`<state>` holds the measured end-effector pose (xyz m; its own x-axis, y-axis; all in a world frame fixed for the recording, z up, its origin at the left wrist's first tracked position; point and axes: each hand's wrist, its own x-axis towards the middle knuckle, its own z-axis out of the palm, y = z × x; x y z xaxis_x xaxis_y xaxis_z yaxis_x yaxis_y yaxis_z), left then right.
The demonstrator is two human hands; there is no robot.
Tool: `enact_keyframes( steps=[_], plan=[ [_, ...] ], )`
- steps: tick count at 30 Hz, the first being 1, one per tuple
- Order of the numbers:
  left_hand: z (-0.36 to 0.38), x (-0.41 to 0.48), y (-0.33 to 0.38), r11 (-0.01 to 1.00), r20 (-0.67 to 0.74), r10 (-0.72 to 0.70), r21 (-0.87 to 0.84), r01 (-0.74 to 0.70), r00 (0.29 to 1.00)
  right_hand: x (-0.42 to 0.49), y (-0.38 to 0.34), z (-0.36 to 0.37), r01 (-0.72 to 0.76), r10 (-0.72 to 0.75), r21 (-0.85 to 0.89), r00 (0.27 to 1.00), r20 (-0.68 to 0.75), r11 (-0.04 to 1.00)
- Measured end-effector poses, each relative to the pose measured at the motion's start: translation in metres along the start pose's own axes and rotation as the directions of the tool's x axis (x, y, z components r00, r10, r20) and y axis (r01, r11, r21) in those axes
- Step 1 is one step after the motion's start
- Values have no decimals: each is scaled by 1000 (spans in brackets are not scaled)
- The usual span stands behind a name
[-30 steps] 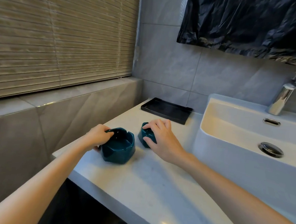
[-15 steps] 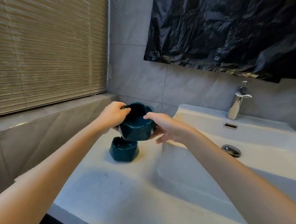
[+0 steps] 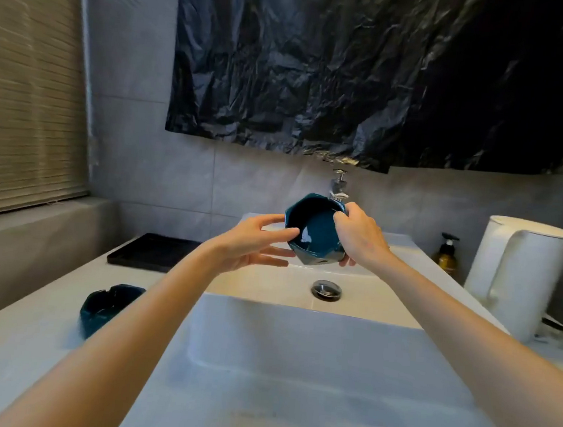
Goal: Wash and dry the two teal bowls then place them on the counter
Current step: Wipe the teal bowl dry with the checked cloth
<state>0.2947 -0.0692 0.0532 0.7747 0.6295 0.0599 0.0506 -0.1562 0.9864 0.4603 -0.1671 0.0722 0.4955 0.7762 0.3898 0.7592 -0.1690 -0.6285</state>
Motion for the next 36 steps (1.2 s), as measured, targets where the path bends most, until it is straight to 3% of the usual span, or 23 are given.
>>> enact_keyframes(
  steps=[5, 10, 15, 18, 22, 26, 33, 36],
  plan=[
    [30, 25, -4, 996, 92, 89, 16, -91, 992, -4, 47, -9, 146, -145, -5, 984, -106, 989],
    [51, 42, -4, 913, 15, 280, 305, -271, 960, -3, 71, -11, 292, -295, -42, 946, -135, 956],
    [62, 62, -13, 728, -41, 556, 505, -463, 830, 4, 85, -9, 367, -382, -103, 895, -231, 924],
    [61, 67, -15, 536, 13, 697, 655, -533, 717, 10, 90, -6, 433, -442, -97, 851, -283, 896],
    [57, 71, -21, 393, 63, 765, 743, -541, 641, 13, 99, 7, 509, -519, -125, 790, -326, 852],
    [61, 72, -38, 429, 62, 748, 714, -553, 661, 12, 108, 18, 509, -518, -124, 784, -342, 852],
    [72, 78, -41, 411, 57, 791, 688, -598, 609, 14, 113, 16, 547, -541, -121, 726, -425, 828],
    [75, 83, -40, 437, 72, 758, 682, -587, 648, 13, 113, 14, 524, -513, -109, 738, -439, 845]
  ],
)
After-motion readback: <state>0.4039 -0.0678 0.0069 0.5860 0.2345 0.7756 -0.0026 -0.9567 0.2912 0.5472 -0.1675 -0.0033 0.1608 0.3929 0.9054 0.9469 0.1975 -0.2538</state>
